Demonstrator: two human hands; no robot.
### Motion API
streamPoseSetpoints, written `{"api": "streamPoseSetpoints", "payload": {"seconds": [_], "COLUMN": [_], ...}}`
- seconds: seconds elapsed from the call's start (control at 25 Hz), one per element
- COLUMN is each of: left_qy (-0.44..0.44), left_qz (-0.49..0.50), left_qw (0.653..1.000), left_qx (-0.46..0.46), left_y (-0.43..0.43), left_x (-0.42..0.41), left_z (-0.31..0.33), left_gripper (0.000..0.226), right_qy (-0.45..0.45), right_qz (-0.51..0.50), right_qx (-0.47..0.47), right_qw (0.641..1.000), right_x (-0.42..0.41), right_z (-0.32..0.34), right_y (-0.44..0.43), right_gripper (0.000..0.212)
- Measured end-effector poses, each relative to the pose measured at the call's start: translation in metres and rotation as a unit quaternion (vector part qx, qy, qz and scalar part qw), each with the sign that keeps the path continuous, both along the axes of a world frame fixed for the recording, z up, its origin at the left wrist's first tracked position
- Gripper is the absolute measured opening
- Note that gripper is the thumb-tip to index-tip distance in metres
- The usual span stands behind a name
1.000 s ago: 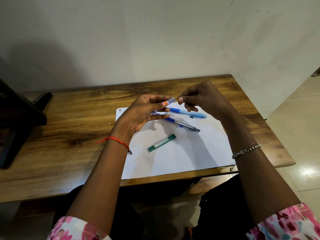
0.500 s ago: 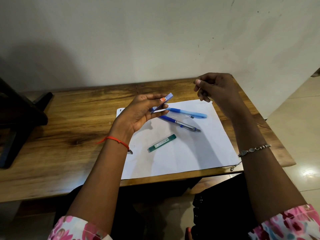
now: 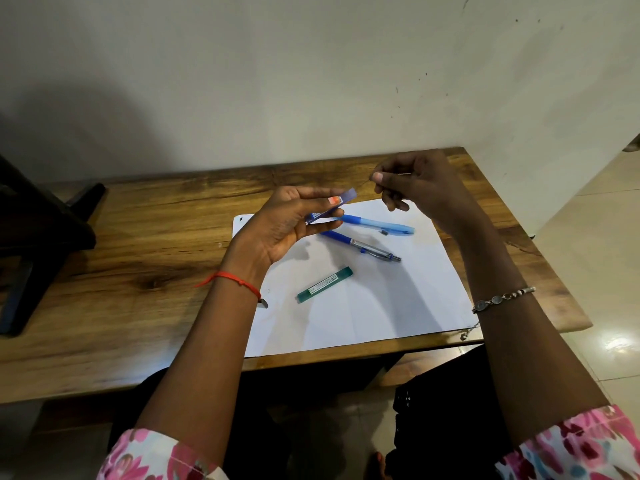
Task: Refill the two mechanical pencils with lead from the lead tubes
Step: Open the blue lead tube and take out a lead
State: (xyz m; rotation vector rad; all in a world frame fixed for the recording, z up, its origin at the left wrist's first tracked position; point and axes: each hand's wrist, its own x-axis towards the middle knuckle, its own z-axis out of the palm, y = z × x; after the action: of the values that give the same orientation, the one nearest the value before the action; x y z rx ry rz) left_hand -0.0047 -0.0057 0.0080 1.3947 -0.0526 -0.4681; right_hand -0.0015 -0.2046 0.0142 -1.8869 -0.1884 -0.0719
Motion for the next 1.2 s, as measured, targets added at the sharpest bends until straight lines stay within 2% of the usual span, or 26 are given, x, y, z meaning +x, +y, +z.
{"api": "streamPoseSetpoints", "payload": {"seconds": [0.32, 0.48, 0.6, 0.72, 0.92, 1.0, 1.12, 1.2], "left_qy": [0.005, 0.007, 0.005, 0.009, 0.021, 0.024, 0.025, 0.027], "left_qz": [-0.011, -0.006, -0.007, 0.003, 0.029, 0.031, 0.028, 0.031], "left_qw": [1.000, 1.000, 1.000, 1.000, 0.999, 0.999, 0.999, 0.999], "left_qx": [0.022, 0.021, 0.025, 0.023, 0.019, 0.018, 0.017, 0.018], "left_y": [0.000, 0.001, 0.002, 0.002, 0.002, 0.002, 0.001, 0.001], "left_x": [0.000, 0.001, 0.001, 0.001, 0.001, 0.001, 0.001, 0.001], "left_z": [0.000, 0.000, -0.001, -0.002, -0.002, -0.002, -0.001, -0.002], "left_gripper": [0.021, 0.016, 0.016, 0.016, 0.018, 0.023, 0.023, 0.020], "right_qy": [0.010, 0.018, 0.082, 0.162, 0.122, 0.099, 0.053, 0.042], "right_qz": [-0.002, -0.001, -0.028, -0.040, -0.013, 0.003, 0.026, 0.035], "right_qx": [-0.008, -0.003, 0.091, 0.222, 0.319, 0.289, 0.147, 0.064], "right_qw": [1.000, 1.000, 0.992, 0.961, 0.940, 0.952, 0.987, 0.997], "right_x": [0.000, 0.000, 0.004, 0.008, 0.009, 0.007, 0.003, 0.002], "right_z": [0.000, -0.001, -0.005, -0.005, -0.005, -0.004, -0.002, -0.002], "right_y": [0.002, 0.003, 0.000, -0.005, -0.004, -0.003, 0.001, 0.004], "right_gripper": [0.014, 0.016, 0.016, 0.027, 0.014, 0.012, 0.014, 0.017]}}
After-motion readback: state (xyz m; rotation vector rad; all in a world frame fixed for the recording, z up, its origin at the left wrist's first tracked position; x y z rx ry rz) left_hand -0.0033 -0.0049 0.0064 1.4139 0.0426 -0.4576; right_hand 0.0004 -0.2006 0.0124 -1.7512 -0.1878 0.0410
